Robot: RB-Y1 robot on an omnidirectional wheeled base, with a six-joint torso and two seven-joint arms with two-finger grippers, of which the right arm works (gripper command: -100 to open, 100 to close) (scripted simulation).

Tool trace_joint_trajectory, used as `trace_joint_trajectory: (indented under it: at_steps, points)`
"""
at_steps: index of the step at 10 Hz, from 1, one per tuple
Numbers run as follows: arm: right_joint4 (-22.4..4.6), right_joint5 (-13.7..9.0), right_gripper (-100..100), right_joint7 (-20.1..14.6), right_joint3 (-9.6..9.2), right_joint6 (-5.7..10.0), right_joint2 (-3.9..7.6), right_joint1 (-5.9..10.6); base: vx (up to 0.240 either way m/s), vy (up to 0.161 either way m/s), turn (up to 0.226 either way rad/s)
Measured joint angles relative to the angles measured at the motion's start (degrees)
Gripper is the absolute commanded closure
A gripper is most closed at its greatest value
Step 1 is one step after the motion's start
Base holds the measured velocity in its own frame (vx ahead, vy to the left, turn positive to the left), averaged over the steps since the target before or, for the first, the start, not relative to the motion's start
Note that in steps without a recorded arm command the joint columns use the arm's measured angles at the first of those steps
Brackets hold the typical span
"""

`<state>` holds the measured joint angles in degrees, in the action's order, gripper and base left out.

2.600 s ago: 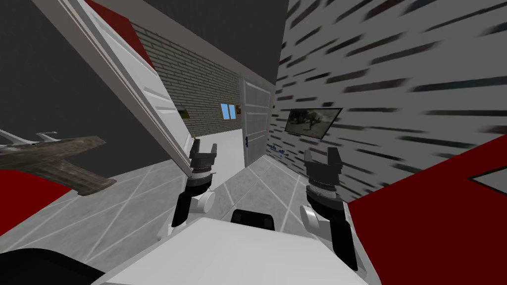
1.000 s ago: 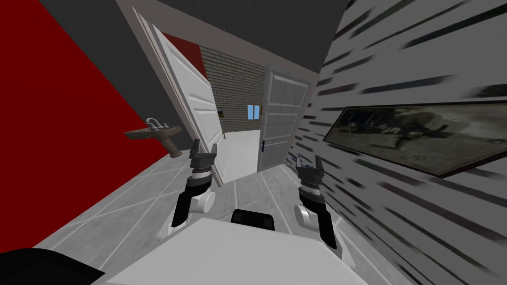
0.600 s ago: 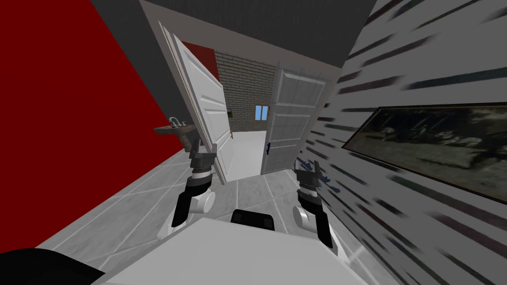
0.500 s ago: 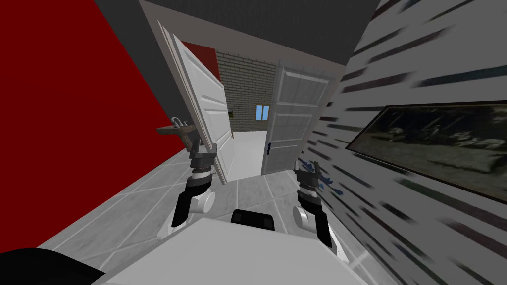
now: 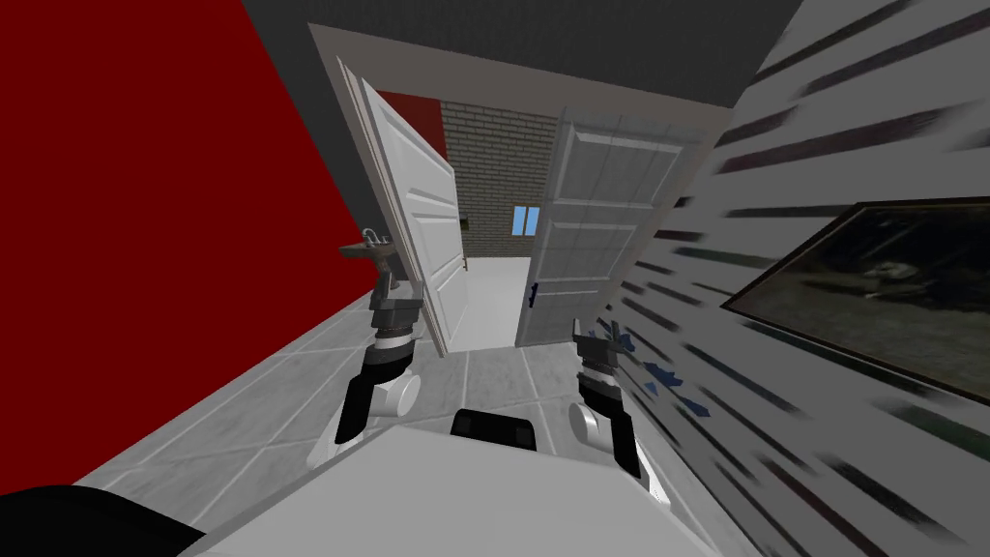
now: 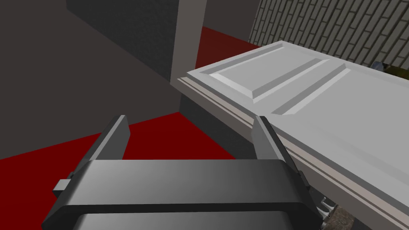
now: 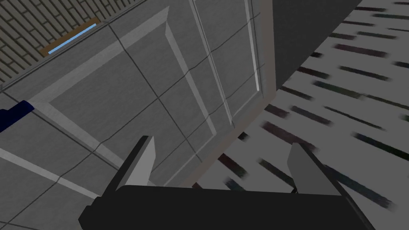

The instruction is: Push the door open

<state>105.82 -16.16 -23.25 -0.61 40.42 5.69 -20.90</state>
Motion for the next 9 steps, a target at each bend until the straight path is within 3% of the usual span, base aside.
trace_joint_trajectory:
  at_steps: [1, 3, 5, 6, 9]
  points:
    - [-1.3, -0.78, -100, -0.7, -0.06, 0.34, -0.01, 0.42, 0.063, -0.091, 0.344]
    - [-3.34, -2.62, -100, -2.4, -0.37, 1.09, -0.1, 0.44, 0.057, -0.097, 0.13]
    - [-6.74, -4.45, -100, -4.03, -0.45, 2.29, -0.07, 1.41, 0.075, -0.12, 0.336]
    - [-7.35, -5.49, -100, -4.94, -0.66, 2.51, -0.17, 1.08, 0.054, -0.107, 0.202]
    - [-11.28, -8.23, -100, -7.4, -0.54, 3.4, -0.1, 2.37, 0.05, -0.096, 0.19]
